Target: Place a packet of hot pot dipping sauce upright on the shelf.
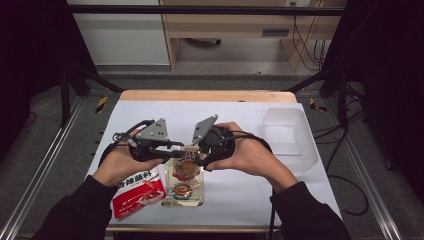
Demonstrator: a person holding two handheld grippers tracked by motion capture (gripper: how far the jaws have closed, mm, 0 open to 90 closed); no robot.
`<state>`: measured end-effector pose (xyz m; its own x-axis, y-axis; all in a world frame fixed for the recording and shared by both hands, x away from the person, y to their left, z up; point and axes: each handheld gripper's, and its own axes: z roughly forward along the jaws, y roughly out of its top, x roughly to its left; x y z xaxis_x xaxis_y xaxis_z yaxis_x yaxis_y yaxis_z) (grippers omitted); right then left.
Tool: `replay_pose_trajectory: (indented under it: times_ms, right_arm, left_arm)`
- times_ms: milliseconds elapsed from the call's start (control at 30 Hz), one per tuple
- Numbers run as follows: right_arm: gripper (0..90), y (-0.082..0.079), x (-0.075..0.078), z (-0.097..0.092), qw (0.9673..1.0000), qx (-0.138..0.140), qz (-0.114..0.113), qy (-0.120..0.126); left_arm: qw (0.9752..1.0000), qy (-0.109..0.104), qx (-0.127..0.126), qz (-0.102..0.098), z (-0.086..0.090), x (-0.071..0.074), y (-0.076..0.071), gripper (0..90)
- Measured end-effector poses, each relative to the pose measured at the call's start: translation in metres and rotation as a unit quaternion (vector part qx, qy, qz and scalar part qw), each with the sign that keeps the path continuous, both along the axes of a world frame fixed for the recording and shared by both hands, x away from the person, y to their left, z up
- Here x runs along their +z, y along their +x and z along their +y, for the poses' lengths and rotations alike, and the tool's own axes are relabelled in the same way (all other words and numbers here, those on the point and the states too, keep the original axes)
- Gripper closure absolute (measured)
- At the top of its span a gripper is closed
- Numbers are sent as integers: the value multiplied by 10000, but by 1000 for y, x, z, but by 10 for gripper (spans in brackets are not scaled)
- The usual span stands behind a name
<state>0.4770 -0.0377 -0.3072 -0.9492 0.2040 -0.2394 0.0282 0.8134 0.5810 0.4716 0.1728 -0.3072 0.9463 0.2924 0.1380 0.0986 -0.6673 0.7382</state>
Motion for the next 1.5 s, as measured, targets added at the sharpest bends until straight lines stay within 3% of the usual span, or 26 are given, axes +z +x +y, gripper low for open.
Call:
replay_pose_trajectory:
  times_ms: [400,600,633,700,900,1100,1267,1300,1333,1367,1433,1500]
  right_arm:
    - [441,5,-4,5,9993,214,74,-290]
    - [580,7,-5,6,9986,365,94,-383]
    - [637,6,-5,7,9982,411,95,-432]
    - [662,6,-6,7,9980,424,80,-461]
    - [847,5,-4,8,9977,388,81,-555]
    - [886,2,0,11,9964,328,10,-780]
    - [895,2,5,11,9969,276,-4,-741]
    - [896,4,6,11,9965,300,29,-778]
    - [896,4,6,11,9965,300,29,-778]
    - [897,5,6,12,9956,309,1,-888]
    - [897,5,7,12,9951,299,-18,-940]
    - [898,9,10,12,9953,271,-27,-932]
  left_arm:
    - [9999,30,-136,27,-5,-2,-1,735]
    - [9998,26,-195,49,-6,-1,-2,735]
    - [9998,9,-188,54,-6,-2,-2,734]
    - [9998,9,-199,63,-7,-2,-2,734]
    - [9998,50,-177,61,-6,-3,-2,734]
    - [9998,-42,-125,113,-5,-5,0,731]
    - [9997,-195,-98,126,-3,-9,1,716]
    - [9996,-249,-89,111,-3,-11,1,617]
    - [9995,-294,-55,68,-3,-12,1,617]
    - [9993,-362,34,49,-4,-14,1,465]
    - [9993,-372,22,37,-4,-15,1,446]
    - [9992,-388,29,12,-5,-17,1,338]
